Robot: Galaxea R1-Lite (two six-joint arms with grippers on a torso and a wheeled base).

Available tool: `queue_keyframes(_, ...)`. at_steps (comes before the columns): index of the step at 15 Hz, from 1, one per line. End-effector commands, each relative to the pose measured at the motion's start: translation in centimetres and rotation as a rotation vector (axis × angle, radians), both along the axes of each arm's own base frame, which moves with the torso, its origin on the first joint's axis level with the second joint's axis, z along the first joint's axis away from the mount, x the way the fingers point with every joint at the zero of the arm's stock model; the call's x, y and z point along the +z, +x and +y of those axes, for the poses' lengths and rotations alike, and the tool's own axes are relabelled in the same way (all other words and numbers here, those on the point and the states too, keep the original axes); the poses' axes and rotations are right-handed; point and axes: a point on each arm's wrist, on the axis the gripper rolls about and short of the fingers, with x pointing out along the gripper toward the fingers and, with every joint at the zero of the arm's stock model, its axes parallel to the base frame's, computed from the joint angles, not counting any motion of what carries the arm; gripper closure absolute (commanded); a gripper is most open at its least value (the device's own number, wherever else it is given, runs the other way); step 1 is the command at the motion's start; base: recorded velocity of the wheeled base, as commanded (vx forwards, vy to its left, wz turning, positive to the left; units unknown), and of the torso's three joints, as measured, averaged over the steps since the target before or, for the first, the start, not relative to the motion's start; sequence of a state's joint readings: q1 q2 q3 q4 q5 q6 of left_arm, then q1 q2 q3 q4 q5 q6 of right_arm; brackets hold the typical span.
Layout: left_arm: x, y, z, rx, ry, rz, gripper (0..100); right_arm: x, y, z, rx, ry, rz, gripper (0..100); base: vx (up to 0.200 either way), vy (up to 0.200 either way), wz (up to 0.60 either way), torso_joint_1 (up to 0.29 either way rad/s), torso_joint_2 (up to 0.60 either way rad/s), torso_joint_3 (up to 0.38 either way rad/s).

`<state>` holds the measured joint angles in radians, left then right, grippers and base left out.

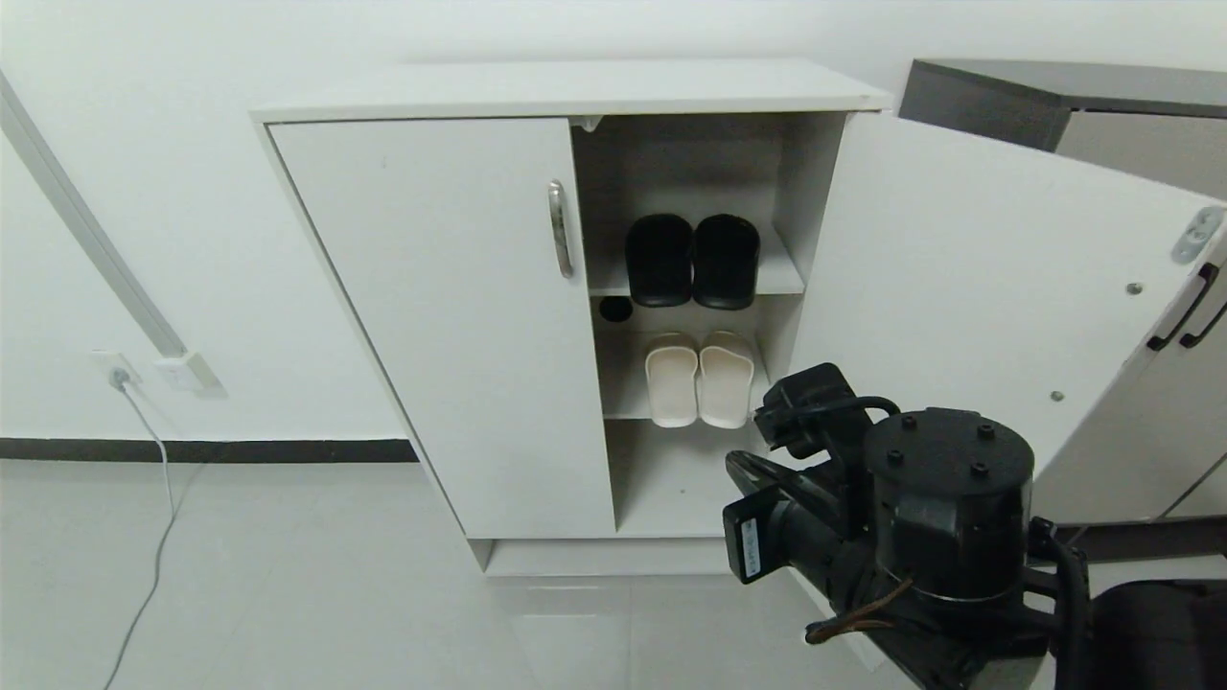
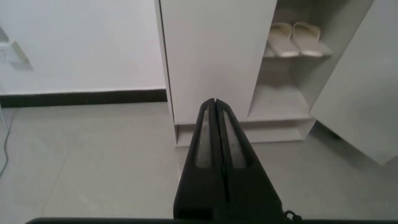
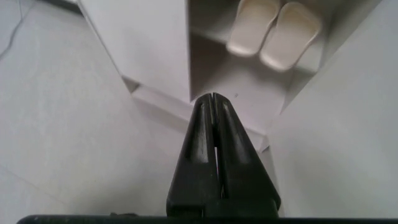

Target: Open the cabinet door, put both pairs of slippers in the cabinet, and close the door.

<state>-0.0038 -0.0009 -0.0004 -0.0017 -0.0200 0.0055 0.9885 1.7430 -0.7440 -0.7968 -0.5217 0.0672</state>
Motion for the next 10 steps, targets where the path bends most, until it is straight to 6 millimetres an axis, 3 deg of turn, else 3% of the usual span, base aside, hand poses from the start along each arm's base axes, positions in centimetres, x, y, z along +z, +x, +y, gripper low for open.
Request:
queue_keyframes(1,-0.03,0.01,0.0,0.001,0.001,0.003,100,-0.03,-0.02,-0.07,-0.001,-0.001,0.001,100,0.0,0.0,0.0,0.041,-0.54,-0.373)
queue_keyframes(10,-0.03,0.01,0.0,0.001,0.001,0.003,100,-0.05,-0.01,-0.22,-0.004,-0.001,0.003,100,0.0,0.0,0.0,0.109,-0.47,-0.347)
